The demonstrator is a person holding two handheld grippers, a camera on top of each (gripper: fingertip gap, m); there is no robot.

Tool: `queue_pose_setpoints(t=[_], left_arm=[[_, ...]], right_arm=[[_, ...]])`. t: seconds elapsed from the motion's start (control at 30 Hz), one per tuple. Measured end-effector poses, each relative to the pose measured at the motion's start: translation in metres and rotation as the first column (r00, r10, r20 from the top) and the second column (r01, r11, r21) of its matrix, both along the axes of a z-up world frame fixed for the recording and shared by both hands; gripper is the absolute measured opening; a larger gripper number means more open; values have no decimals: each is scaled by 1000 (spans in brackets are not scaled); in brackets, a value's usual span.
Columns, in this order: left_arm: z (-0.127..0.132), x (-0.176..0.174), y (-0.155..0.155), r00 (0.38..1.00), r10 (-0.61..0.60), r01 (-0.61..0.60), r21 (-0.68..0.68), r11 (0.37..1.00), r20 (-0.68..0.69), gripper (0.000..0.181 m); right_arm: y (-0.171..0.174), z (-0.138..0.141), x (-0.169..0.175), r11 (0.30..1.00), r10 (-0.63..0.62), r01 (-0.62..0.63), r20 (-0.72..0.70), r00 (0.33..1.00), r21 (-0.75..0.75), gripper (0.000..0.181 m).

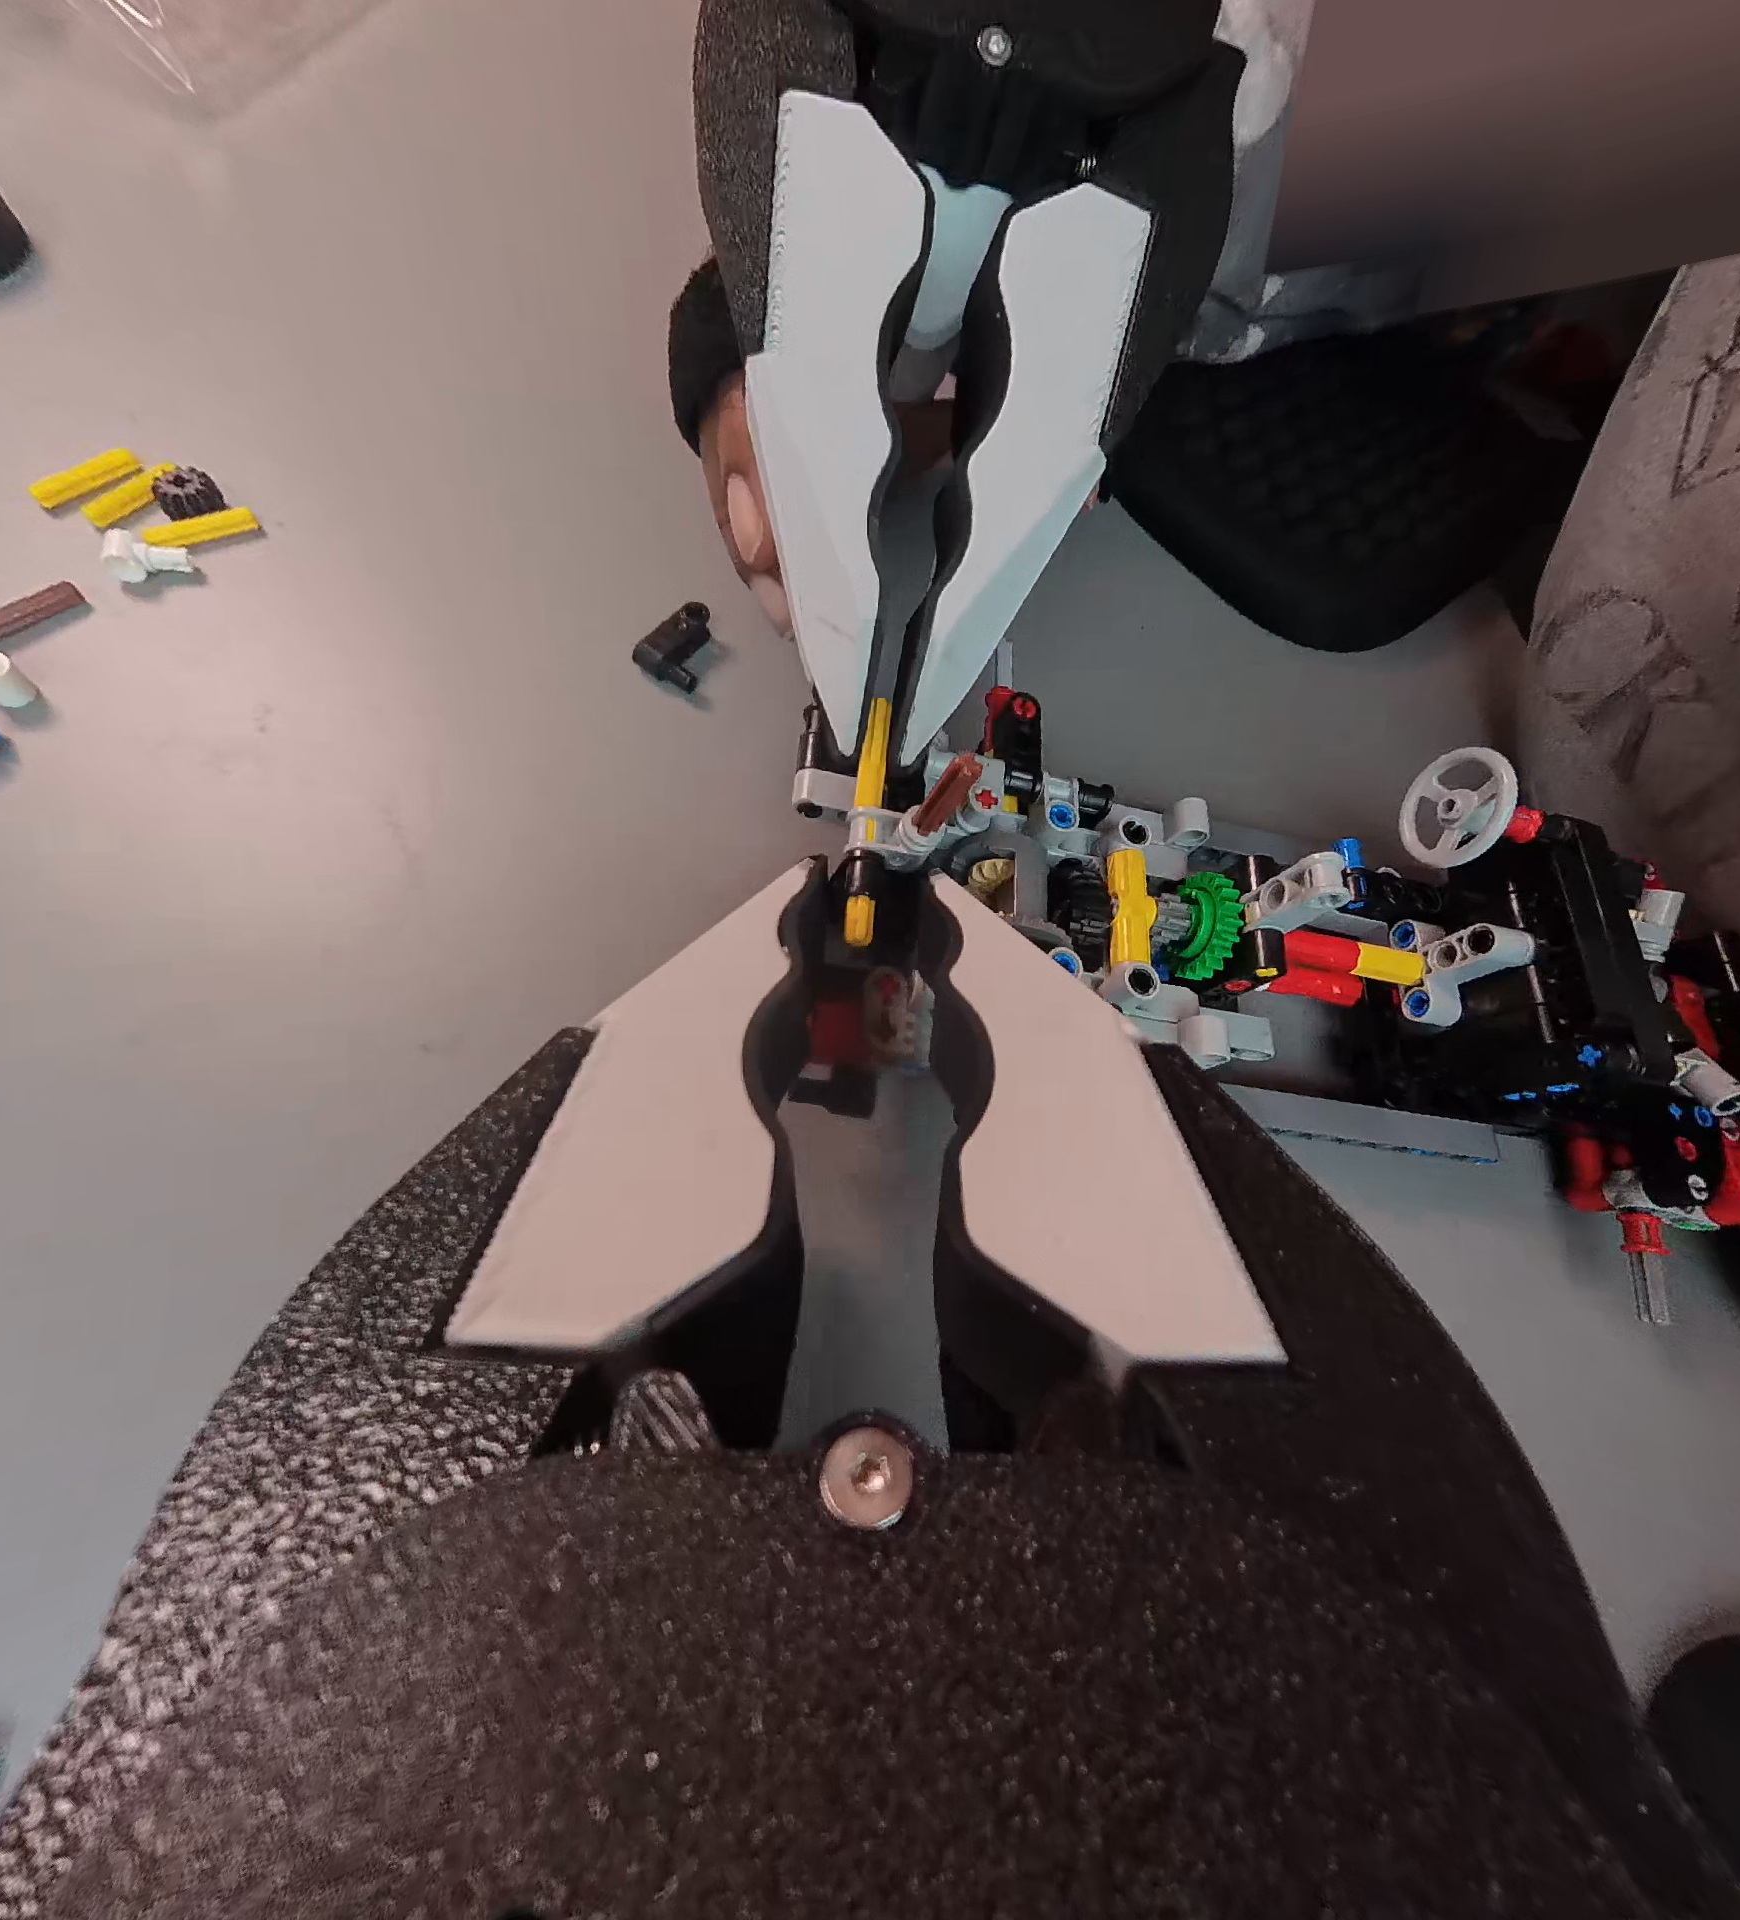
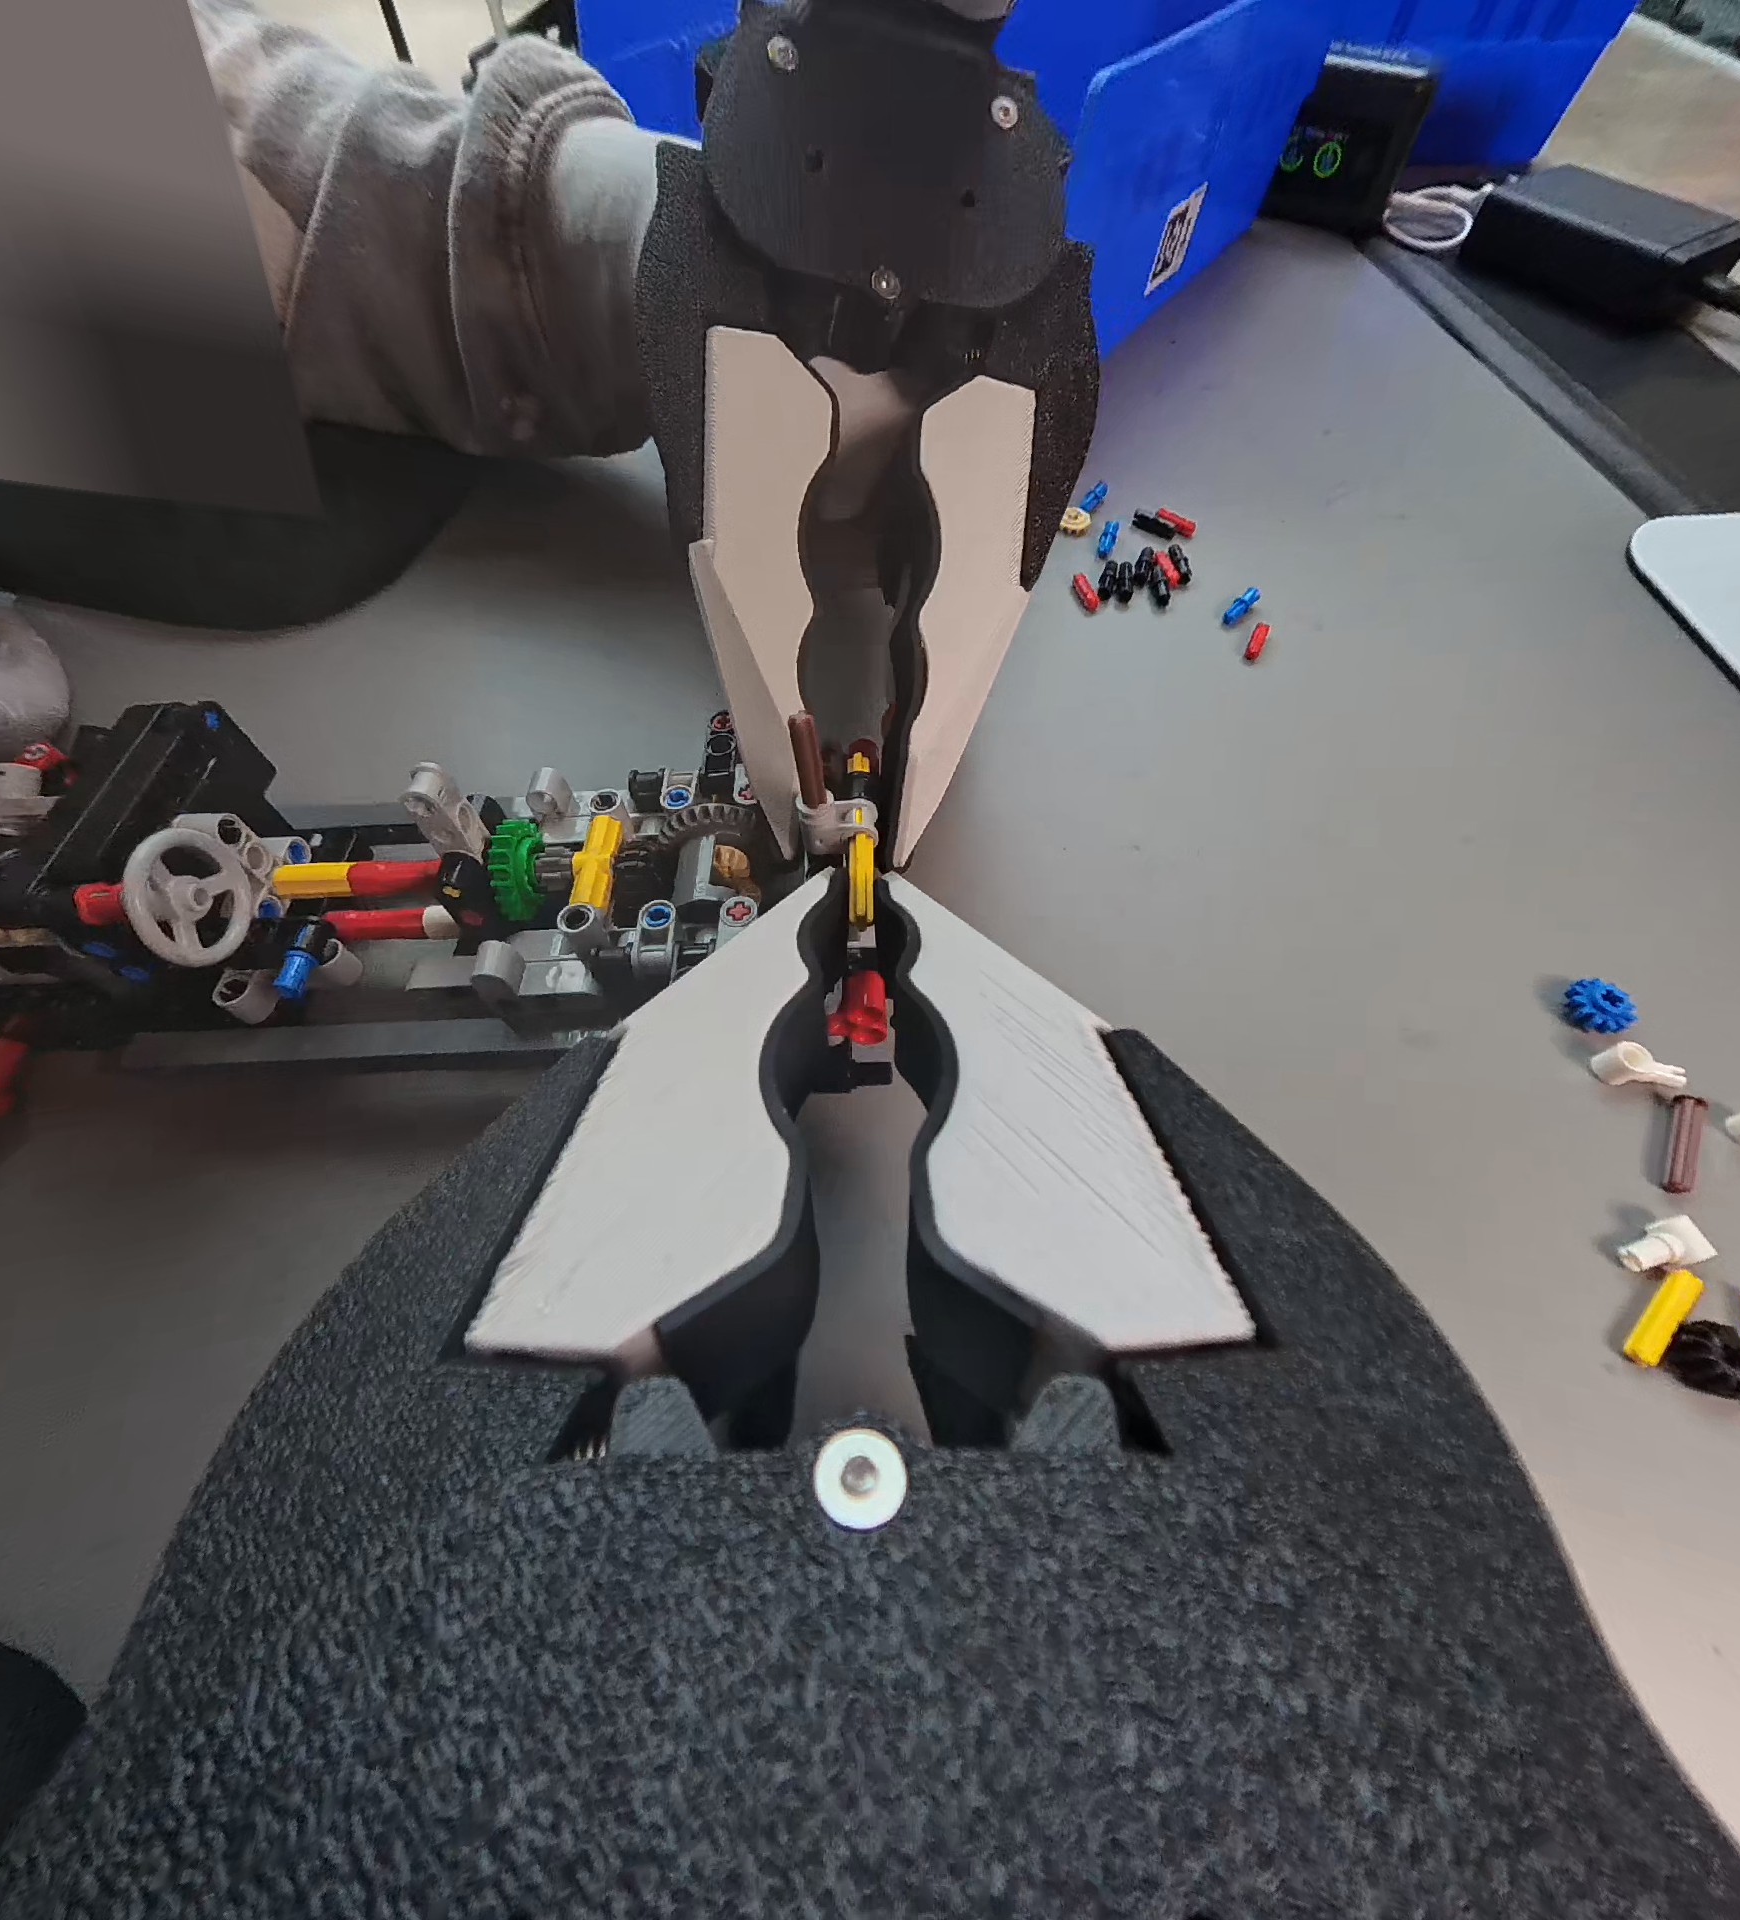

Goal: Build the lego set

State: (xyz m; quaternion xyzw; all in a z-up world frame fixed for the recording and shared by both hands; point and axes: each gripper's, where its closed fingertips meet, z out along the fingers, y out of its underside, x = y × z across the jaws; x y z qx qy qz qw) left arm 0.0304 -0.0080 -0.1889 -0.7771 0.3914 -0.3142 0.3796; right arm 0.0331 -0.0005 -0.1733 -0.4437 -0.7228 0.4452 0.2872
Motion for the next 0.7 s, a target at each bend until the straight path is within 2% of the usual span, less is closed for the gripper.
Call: queue_pose_setpoints(t=[0.1, 0.3, 0.47, 0.7], left_arm=[[9, 2, 0, 999, 1, -3, 42, 999, 39, 14], [9, 5, -2, 1000, -7, 6, 45, 999, 27, 13], [-6, 6, -3, 999, -14, 15, 7, 1000, -49, 13], [-13, 6, -2, 997, 2, -4, -24, 1000, -78, 12]], right_arm=[[-2, 9, 1, 1000, 9, -9, -55, 998, -10, 1], [-3, 9, 2, 1000, 18, -17, -72, 997, 8, 1], [-4, -4, 2, 996, 36, -35, -14, 999, 86, 0], [-3, -11, 1, 998, 44, -47, 58, 997, 42, 0]])
